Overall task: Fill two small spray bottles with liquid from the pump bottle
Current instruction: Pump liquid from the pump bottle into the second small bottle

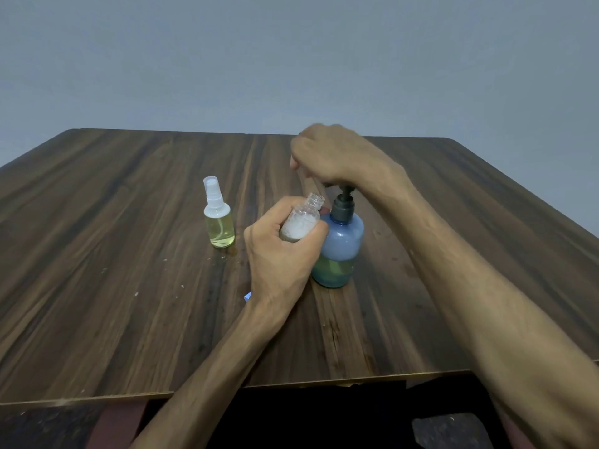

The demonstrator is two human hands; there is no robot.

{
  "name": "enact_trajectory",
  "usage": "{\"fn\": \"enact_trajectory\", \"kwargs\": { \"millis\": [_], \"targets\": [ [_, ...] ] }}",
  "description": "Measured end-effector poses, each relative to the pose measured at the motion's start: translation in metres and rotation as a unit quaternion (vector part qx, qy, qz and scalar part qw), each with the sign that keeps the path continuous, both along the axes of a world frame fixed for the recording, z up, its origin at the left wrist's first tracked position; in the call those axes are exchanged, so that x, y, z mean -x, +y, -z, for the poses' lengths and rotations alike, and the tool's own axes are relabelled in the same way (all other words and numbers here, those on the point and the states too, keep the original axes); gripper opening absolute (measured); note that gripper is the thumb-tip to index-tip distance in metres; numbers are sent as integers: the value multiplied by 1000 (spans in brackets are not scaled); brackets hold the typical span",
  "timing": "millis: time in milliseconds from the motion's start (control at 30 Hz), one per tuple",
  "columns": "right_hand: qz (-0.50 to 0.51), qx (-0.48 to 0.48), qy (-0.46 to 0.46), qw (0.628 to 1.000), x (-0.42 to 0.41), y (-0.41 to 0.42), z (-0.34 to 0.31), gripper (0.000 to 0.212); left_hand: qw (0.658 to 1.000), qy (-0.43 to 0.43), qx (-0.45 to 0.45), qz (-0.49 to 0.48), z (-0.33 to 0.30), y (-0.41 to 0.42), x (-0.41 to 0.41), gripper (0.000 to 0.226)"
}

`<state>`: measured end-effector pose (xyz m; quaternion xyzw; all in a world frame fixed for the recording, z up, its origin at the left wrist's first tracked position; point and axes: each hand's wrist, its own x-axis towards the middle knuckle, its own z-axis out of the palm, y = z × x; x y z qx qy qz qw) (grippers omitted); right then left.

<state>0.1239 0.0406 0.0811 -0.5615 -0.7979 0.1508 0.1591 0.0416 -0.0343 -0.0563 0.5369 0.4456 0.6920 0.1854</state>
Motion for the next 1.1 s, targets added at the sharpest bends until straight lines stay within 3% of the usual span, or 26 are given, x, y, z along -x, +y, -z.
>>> {"fn": "enact_trajectory", "kwargs": {
  "millis": [300,367,500,600,733,867,1000,1100],
  "targets": [
    [-2,-16,-17,1000,0,4,6,39,1000,-7,6,4,2,3,1,11],
    [-13,9,-38,999,1,4,10,44,1000,-1,8,-2,1,2,1,10],
    [-5,-27,-10,1000,-1,2,4,43,1000,7,-8,5,1,1,2,12],
    [-20,13,-55,998,1,1,9,50,1000,11,-3,2,3,1,2,11],
    [0,-15,-8,1000,-2,2,2,42,1000,12,-12,7,0,0,2,11],
    [-12,25,-34,999,0,-2,7,42,1000,13,-1,1,2,2,2,10],
    [0,-20,-10,1000,-1,1,0,44,1000,8,-5,5,1,2,1,13],
    [-7,3,-32,999,-2,1,5,42,1000,9,3,-4,2,3,2,10]
  ]
}}
